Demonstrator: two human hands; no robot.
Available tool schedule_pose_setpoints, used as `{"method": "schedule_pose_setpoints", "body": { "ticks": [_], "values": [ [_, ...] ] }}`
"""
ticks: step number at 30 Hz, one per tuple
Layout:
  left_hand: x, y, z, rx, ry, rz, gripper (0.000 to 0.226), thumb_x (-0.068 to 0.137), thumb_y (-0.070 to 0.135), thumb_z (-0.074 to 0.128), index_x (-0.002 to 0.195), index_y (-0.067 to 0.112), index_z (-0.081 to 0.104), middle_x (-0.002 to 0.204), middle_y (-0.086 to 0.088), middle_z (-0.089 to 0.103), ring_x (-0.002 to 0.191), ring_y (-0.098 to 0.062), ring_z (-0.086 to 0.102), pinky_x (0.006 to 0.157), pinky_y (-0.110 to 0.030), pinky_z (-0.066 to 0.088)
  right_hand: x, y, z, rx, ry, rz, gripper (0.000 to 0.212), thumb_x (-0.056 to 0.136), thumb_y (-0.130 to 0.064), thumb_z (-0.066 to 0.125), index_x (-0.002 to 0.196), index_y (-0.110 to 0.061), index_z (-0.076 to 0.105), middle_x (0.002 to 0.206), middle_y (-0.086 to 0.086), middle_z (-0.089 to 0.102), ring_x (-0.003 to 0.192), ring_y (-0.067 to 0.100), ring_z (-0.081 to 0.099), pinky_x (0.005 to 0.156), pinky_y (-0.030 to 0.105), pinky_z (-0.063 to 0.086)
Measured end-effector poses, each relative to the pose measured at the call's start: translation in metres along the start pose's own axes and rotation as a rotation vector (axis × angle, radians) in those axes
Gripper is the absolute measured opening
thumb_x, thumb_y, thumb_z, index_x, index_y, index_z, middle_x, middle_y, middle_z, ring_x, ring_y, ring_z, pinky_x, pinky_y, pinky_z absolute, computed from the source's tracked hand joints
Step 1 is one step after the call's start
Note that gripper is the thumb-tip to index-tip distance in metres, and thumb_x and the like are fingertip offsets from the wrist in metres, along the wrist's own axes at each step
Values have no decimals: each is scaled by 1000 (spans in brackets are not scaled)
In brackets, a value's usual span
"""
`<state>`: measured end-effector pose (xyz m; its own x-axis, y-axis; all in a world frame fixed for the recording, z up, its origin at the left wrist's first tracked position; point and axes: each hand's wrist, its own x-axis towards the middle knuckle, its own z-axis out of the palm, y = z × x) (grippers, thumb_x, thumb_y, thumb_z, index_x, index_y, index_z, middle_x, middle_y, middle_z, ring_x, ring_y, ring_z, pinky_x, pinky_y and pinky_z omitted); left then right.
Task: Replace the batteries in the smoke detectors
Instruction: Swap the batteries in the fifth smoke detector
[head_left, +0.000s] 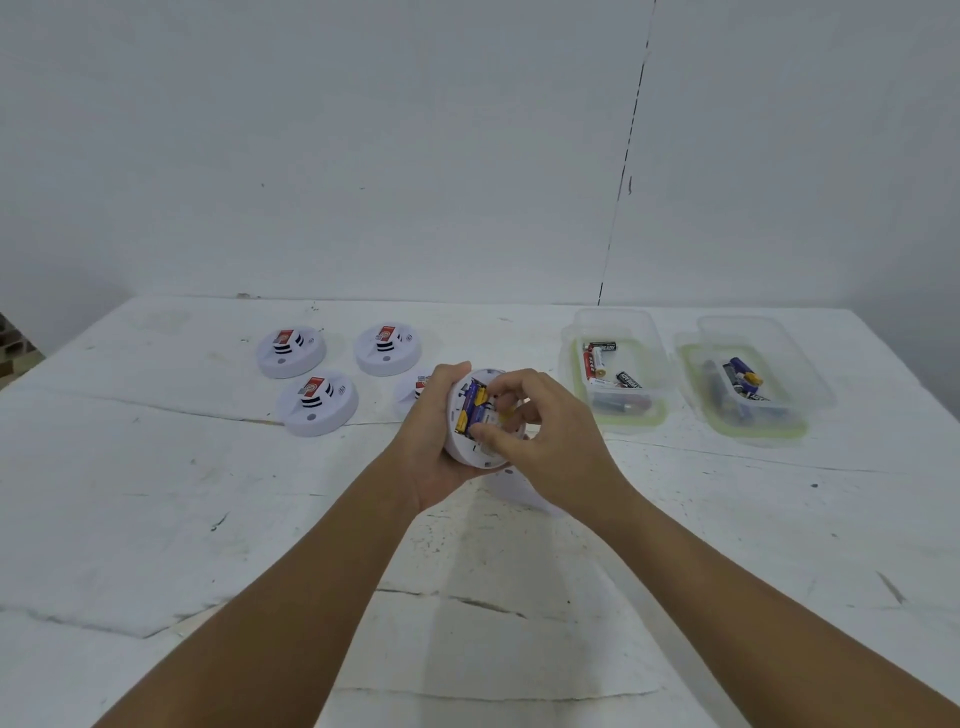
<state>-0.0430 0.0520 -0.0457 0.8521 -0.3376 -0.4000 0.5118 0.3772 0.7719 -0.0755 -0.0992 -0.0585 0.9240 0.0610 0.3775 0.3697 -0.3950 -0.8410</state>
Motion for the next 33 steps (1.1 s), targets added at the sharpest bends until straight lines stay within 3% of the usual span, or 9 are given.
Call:
{"method": "schedule_pose_setpoints", "body": {
  "ticks": [10, 17, 21, 25, 27, 29, 33],
  "values": [
    [0, -6, 0, -18, 0, 39, 43, 101, 43, 49, 80, 21, 79, 91, -7, 72, 86, -23, 67, 77, -40, 57, 1, -2, -1, -16, -55, 0, 31, 86, -23, 83, 107, -24, 60, 104, -8, 64, 86, 11, 65, 78, 30, 57],
    [6, -2, 2, 33, 17, 21, 44, 101, 46, 49, 82, 23, 82, 96, -9, 75, 87, -25, 71, 80, -43, 57, 3, -8, 7, 41, 79, 26, 21, 93, -23, 77, 98, -23, 57, 96, -6, 67, 87, 16, 69, 74, 39, 60],
    [7, 1, 2, 37, 3, 7, 46, 102, 47, 48, 86, 24, 84, 102, -9, 77, 87, -25, 73, 86, -46, 57, 8, -14, 8, 219, 141, 175, 18, 96, -18, 73, 100, -22, 56, 89, -6, 69, 82, 13, 72, 71, 37, 63],
    [7, 6, 1, 16, 16, -10, 43, 101, 50, 49, 106, 19, 79, 111, -15, 74, 101, -33, 66, 94, -51, 55, 17, -20, 2, 466, 300, 363, 17, 98, -10, 63, 106, -24, 57, 96, 0, 64, 87, 11, 72, 67, 25, 60],
    [9, 8, 0, 12, 7, -16, 43, 101, 50, 50, 104, 18, 79, 111, -15, 74, 102, -34, 64, 102, -54, 51, 20, -20, 0, 423, 257, 345, 17, 99, -7, 54, 105, -22, 59, 93, -2, 61, 80, 7, 69, 69, 25, 58],
    [10, 9, 0, 29, -15, -23, 45, 101, 49, 49, 94, 19, 82, 105, -13, 75, 94, -31, 67, 102, -52, 51, 20, -20, -1, 250, 175, 294, 21, 99, -7, 47, 96, -20, 62, 92, -1, 59, 75, 4, 58, 62, 13, 46],
    [10, 12, 1, 35, -21, -21, 38, 98, 50, 52, 98, 21, 77, 105, -10, 71, 90, -27, 68, 80, -42, 58, 14, -16, 6, -25, 105, 126, 9, 96, -17, 56, 96, -22, 64, 98, 1, 55, 80, 4, 53, 61, 11, 44]
  ]
}}
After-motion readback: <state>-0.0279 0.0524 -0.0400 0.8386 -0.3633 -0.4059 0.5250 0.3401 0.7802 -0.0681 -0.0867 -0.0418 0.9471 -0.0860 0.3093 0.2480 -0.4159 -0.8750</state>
